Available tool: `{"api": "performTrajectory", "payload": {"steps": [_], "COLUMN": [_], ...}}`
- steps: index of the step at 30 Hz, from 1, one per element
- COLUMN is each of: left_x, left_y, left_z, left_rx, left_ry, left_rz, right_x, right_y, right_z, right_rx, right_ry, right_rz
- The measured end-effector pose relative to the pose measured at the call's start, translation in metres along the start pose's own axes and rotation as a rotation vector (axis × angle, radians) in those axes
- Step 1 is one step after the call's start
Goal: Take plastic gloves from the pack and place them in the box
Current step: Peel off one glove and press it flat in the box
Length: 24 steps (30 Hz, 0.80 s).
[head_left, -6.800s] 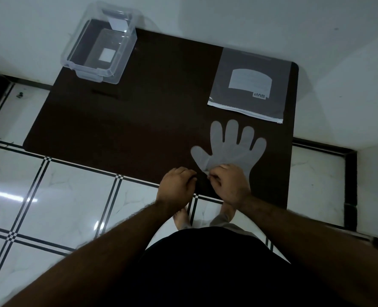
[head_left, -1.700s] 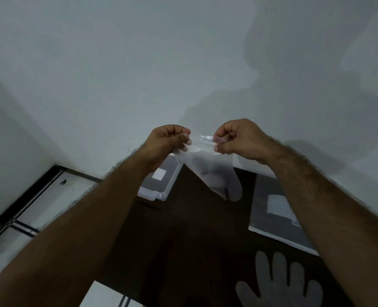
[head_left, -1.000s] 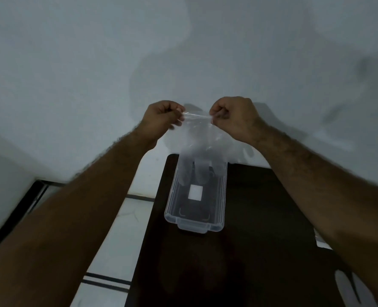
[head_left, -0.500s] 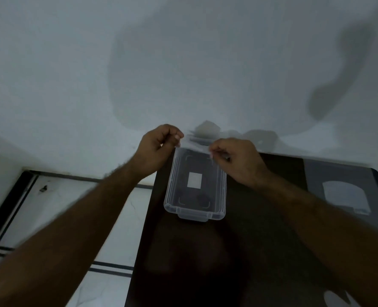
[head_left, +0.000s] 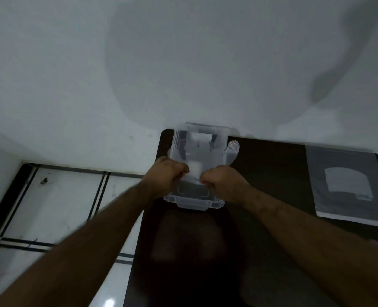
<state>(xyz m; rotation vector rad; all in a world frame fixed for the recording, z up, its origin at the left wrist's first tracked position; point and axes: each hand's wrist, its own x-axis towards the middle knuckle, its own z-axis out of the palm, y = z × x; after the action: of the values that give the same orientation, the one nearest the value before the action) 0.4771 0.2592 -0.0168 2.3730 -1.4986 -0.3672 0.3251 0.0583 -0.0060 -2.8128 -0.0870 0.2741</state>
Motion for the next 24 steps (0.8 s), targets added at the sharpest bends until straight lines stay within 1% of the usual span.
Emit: {"api": "performTrajectory", "payload": {"steps": [2, 5, 8, 9, 12, 16, 18, 20, 22, 24], "left_x": [0.004, 0.005, 0.006, 0.006, 0.005, 0.010, 0.014, 0.021, 0.029, 0.035], "left_y": [0.002, 0.003, 0.004, 0.004, 0.001, -0.003, -0.007, -0.010, -0.007, 0.000], "left_z": [0.002, 0.002, 0.002, 0.003, 0.007, 0.002, -0.001, -0.001, 0.000, -0.001], "left_rx": [0.131, 0.337, 0.422, 0.437, 0.482, 0.542, 0.539, 0.559, 0.616, 0.681], "left_ry": [-0.037, -0.112, -0.230, -0.261, -0.308, -0.355, -0.318, -0.292, -0.388, -0.510], "left_rz": [0.044, 0.071, 0.093, 0.102, 0.136, 0.190, 0.233, 0.274, 0.280, 0.247], "right_x": [0.005, 0.013, 0.020, 0.022, 0.031, 0.039, 0.041, 0.046, 0.051, 0.055], "right_y": [0.001, 0.002, 0.000, 0.000, 0.000, 0.001, 0.001, 0.003, 0.001, -0.004], "right_z": [0.005, 0.010, 0.014, 0.015, 0.014, 0.009, 0.006, 0.004, 0.004, 0.006], "right_rx": [-0.070, -0.137, -0.154, -0.173, -0.253, -0.213, -0.241, -0.351, -0.502, -0.595], "right_ry": [-0.052, -0.194, -0.278, -0.328, -0.460, -0.466, -0.397, -0.327, -0.339, -0.401], "right_rz": [-0.037, -0.051, -0.051, -0.056, -0.089, -0.097, -0.103, -0.107, -0.092, -0.070]}}
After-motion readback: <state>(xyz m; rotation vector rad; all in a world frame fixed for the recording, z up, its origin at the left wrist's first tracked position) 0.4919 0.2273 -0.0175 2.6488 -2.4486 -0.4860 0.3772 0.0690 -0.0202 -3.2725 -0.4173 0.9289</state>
